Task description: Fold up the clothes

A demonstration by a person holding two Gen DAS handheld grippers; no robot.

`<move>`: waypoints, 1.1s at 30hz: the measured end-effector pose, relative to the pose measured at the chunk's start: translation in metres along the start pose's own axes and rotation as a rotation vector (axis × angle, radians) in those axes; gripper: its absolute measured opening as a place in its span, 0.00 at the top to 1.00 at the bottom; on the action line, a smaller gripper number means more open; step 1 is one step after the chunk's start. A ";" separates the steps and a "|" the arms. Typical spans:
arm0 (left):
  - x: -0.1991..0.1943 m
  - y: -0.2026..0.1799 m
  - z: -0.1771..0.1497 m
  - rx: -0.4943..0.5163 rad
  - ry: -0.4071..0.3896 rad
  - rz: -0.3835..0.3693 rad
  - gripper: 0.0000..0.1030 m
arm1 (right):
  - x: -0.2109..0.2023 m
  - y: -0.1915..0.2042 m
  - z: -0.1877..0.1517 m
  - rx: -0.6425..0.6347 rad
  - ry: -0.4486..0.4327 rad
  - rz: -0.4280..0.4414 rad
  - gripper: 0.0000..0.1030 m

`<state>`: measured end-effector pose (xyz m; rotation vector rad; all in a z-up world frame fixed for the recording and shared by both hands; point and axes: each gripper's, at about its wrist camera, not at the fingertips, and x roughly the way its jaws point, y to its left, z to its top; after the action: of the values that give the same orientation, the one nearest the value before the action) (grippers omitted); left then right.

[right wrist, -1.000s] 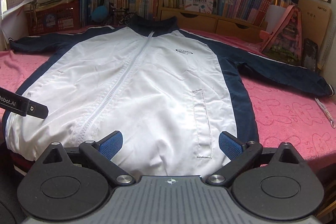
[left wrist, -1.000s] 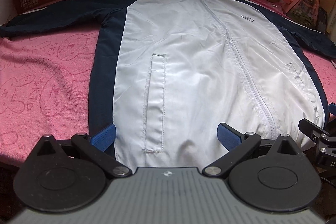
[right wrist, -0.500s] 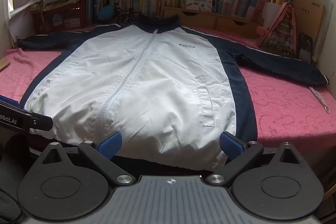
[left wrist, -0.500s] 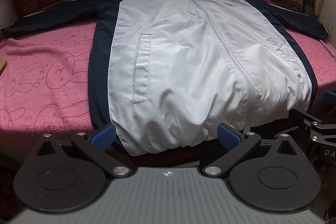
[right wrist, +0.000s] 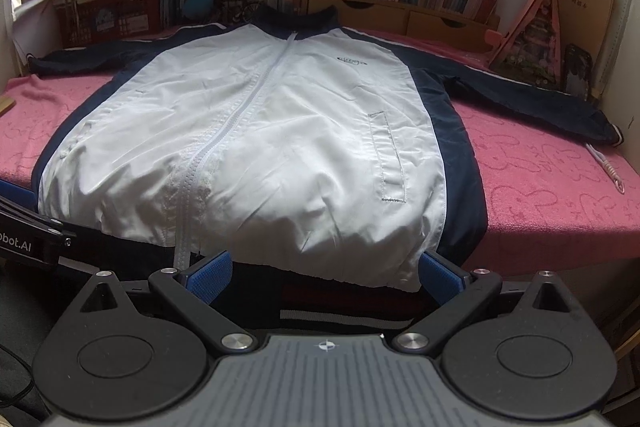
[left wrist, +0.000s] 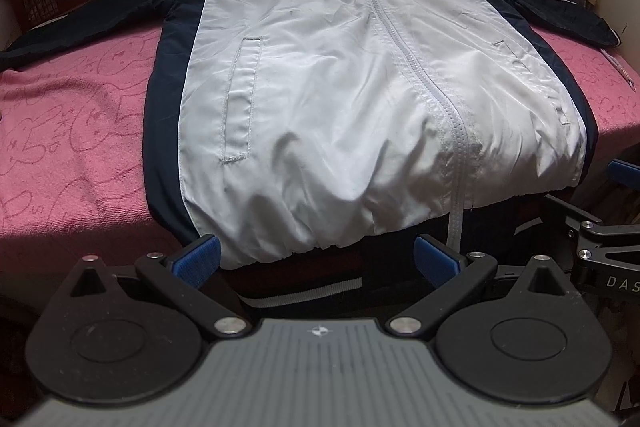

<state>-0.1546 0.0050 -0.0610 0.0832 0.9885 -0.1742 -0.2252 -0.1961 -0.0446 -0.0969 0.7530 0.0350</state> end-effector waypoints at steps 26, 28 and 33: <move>0.005 0.004 0.001 -0.015 0.014 0.003 0.00 | 0.001 -0.006 0.004 -0.008 -0.007 0.038 0.02; 0.006 0.004 0.001 -0.016 0.015 0.002 0.00 | 0.001 -0.007 0.005 0.002 -0.003 0.080 0.02; 0.007 0.003 0.001 -0.017 0.020 -0.003 0.00 | -0.001 -0.005 0.006 -0.003 -0.005 0.109 0.02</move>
<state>-0.1495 0.0075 -0.0666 0.0679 1.0099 -0.1684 -0.2213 -0.2003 -0.0390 -0.0584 0.7523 0.1400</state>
